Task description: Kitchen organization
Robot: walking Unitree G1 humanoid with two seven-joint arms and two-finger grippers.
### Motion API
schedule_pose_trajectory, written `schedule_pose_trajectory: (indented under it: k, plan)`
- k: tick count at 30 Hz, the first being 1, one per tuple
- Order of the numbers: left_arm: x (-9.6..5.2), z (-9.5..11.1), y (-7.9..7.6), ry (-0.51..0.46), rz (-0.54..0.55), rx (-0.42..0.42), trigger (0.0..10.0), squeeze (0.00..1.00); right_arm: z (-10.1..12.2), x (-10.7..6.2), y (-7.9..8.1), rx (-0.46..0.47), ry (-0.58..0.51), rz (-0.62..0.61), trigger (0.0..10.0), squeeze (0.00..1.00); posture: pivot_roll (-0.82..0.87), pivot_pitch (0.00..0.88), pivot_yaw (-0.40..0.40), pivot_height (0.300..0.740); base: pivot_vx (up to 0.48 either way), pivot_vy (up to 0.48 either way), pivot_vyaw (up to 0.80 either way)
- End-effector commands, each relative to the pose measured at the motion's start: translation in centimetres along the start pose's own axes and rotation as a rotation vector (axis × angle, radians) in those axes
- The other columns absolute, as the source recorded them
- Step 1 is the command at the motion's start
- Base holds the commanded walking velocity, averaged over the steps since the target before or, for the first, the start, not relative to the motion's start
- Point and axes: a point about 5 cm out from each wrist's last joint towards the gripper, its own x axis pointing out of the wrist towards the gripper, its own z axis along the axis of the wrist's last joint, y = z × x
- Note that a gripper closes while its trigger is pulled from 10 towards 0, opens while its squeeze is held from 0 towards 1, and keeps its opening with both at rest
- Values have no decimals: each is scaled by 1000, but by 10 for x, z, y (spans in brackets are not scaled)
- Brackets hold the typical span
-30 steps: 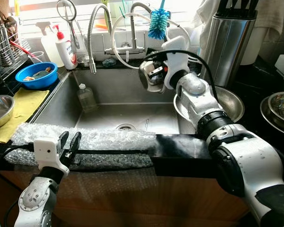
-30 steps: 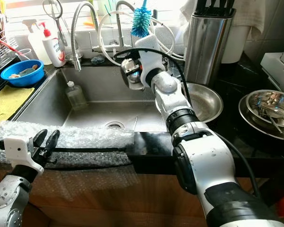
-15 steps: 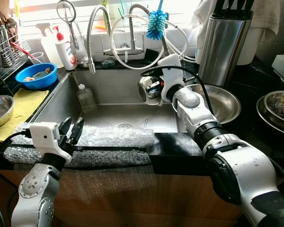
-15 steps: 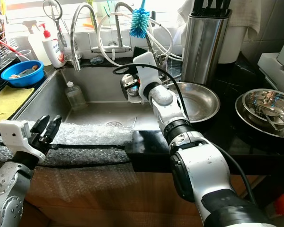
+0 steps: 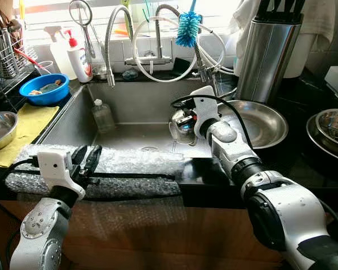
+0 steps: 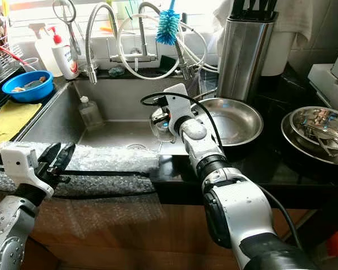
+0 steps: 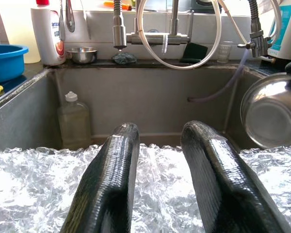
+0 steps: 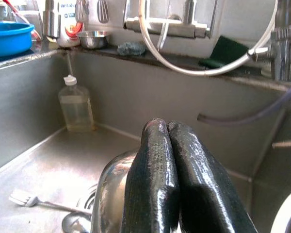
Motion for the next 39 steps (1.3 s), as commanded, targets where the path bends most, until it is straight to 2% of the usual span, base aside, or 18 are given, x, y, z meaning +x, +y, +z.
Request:
schedule_pose_trajectory:
  k: [1, 8, 9, 10, 20, 21, 22, 25, 27, 28, 30, 31, 34, 39]
  plan:
    - [0, 6, 0, -6, -15, 6, 10000, 0, 1, 1, 3, 17, -1, 0, 10000, 0, 55, 0, 74, 740, 0, 0, 0]
    - [2, 4, -5, 1, -31, -8, 10000, 0, -5, 0, 4, 44, 17, -1, 10000, 4, 55, 0, 78, 740, 0, 0, 0]
    - [2, 4, -5, 1, -31, -8, 10000, 0, -5, 0, 4, 47, 16, -1, 10000, 722, 55, 0, 79, 740, 0, 0, 0]
    - [2, 4, -5, 1, -33, -8, 10000, 0, -5, 0, 5, 49, 15, 2, 10000, 1000, 55, 0, 79, 740, 0, 0, 0]
    - [4, 4, -6, 1, -33, -12, 10000, 0, -2, 2, 7, 45, 4, 4, 10000, 1000, 54, 0, 80, 740, 0, 0, 0]
    - [4, 4, -6, 0, -33, -12, 10000, 0, -1, 2, 7, 45, 2, 4, 10000, 933, 54, 0, 79, 740, 0, 0, 0]
    - [4, 3, -6, 0, -32, -13, 10000, 0, 3, 2, 7, 38, -14, 3, 10000, 0, 52, 0, 81, 740, 0, 0, 0]
    - [4, 3, -7, -1, -32, -15, 10000, 0, 15, 4, 6, -2, -59, -4, 10000, 0, 50, 0, 82, 740, 0, 0, 0]
    - [5, 3, -7, -1, -30, -15, 10000, 0, 36, 6, 3, -25, -142, -29, 10000, 0, 46, 0, 86, 740, 0, 0, 0]
    - [5, 3, -7, -1, -29, -15, 10000, 0, 55, 5, -1, -47, -214, -63, 10000, 0, 45, 0, 87, 740, 0, 0, 0]
    - [5, 3, -7, -1, -29, -15, 10000, 0, 64, 5, -3, -56, -247, -77, 10000, 0, 45, 0, 87, 740, 0, 0, 0]
    - [6, 2, -7, -1, -28, -15, 10000, 0, 82, 3, -8, -81, -317, -112, 10000, 0, 33, 0, 92, 740, 0, 0, 0]
    - [6, 1, -7, 4, -29, -18, 10000, 0, 108, -3, -17, -95, -436, -171, 10000, 0, 24, 0, 97, 740, 0, 0, 0]
    - [7, -2, -9, 7, -36, -24, 10000, 0, 121, -14, -28, -98, -537, -263, 10000, 0, 10, 0, 103, 740, 0, 0, 0]
